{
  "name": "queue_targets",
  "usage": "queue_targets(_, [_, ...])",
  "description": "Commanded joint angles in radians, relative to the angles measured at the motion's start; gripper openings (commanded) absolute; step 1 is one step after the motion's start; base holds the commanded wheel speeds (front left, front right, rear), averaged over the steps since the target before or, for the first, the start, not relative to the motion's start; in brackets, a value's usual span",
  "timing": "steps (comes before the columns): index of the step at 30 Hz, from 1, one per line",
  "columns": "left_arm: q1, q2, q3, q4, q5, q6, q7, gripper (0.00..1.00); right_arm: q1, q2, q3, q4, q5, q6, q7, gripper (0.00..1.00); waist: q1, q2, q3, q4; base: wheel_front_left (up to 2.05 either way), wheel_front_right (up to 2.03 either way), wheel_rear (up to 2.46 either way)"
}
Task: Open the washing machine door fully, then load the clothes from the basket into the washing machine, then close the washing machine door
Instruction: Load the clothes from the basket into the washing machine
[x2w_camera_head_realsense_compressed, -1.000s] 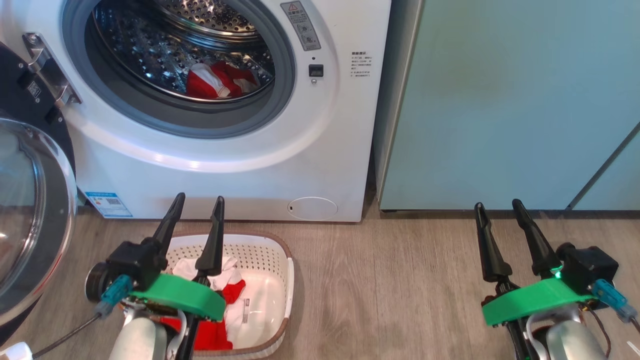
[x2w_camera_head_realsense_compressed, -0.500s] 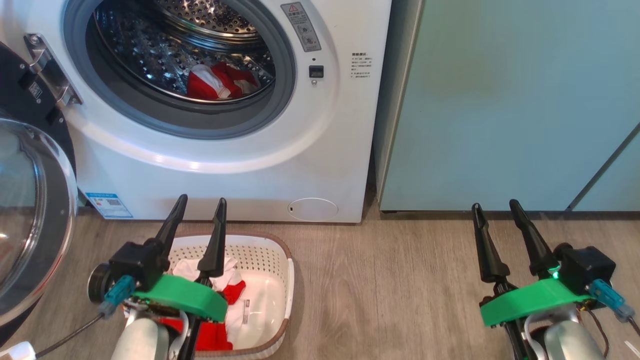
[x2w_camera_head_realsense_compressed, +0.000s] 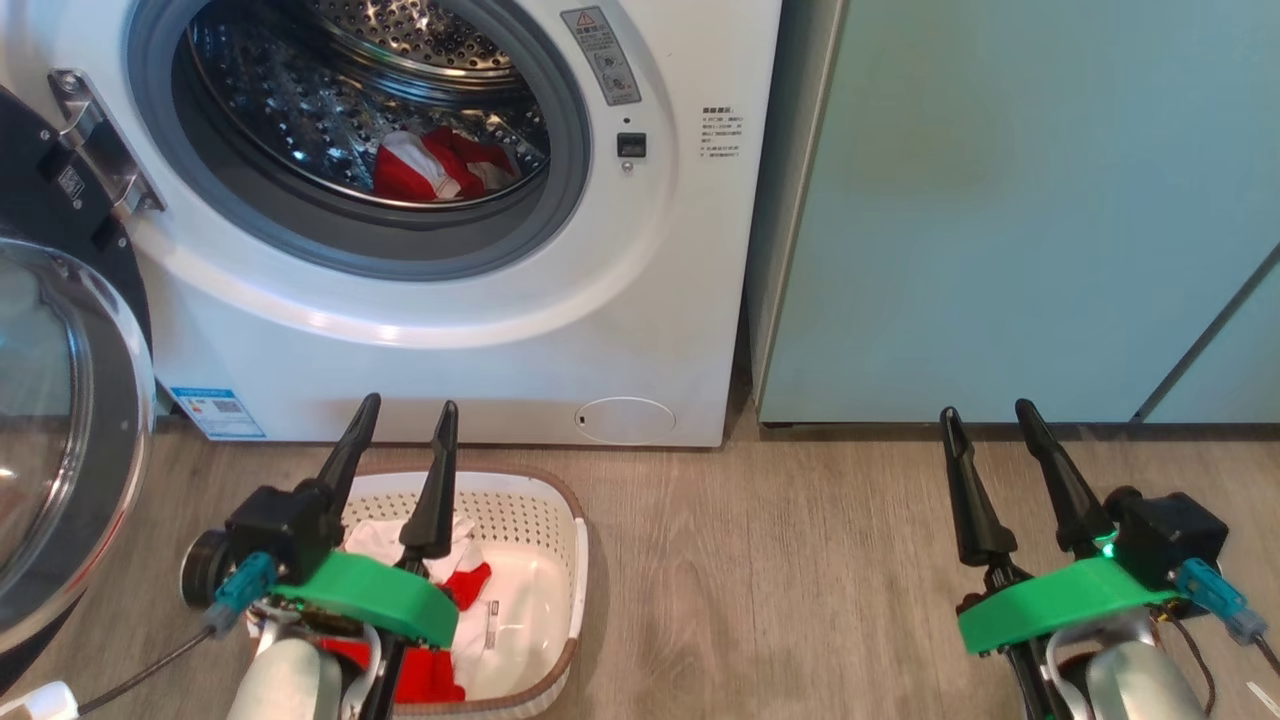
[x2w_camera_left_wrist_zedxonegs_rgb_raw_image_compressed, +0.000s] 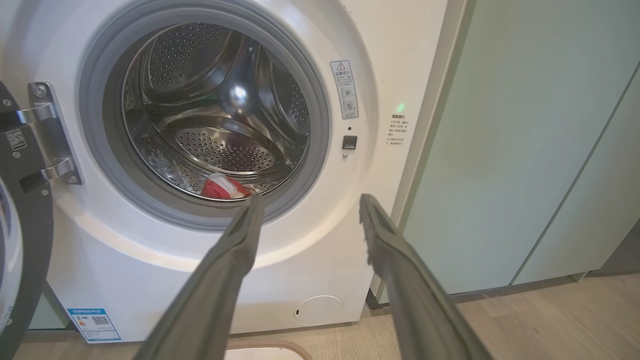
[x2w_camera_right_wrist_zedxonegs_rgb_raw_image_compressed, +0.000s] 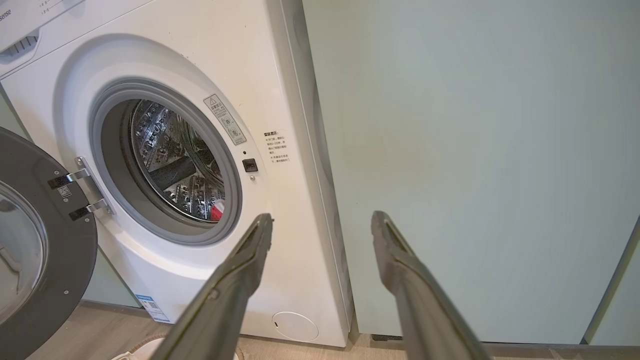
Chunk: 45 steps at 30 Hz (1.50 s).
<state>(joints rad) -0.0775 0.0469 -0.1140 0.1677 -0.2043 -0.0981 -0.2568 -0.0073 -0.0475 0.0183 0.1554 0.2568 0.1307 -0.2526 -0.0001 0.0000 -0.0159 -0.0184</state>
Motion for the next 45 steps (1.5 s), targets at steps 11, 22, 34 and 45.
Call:
queue_targets(11, [-0.025, 0.003, 0.023, -0.027, -0.012, 0.007, -0.005, 1.00, -0.029, -0.003, 0.029, -0.031, 0.010, 0.000, -0.009, 1.00, 0.0001, 0.0000, 0.008, 0.001, 0.00, 0.00, 0.00])
queue_targets(22, [-0.021, 0.003, 0.011, 0.023, 0.000, 0.004, -0.005, 1.00, -0.030, -0.003, 0.034, -0.037, 0.014, 0.000, -0.009, 1.00, 0.0001, 0.0000, 0.041, 0.002, 0.00, 0.00, 0.00])
queue_targets(34, [-0.187, 0.036, 0.005, 0.402, 0.075, -0.001, -0.005, 1.00, -0.112, -0.003, 0.057, -0.065, -0.019, 0.000, -0.009, 1.00, 0.0001, 0.0000, 0.304, -0.021, 0.00, 0.00, 0.00])
queue_targets(45, [-0.454, 0.133, -0.044, 0.802, 0.165, 0.001, -0.005, 1.00, -0.189, -0.003, 0.076, -0.088, -0.031, 0.000, -0.009, 1.00, 0.0001, 0.0000, 0.520, -0.063, 0.00, 0.00, 0.00])
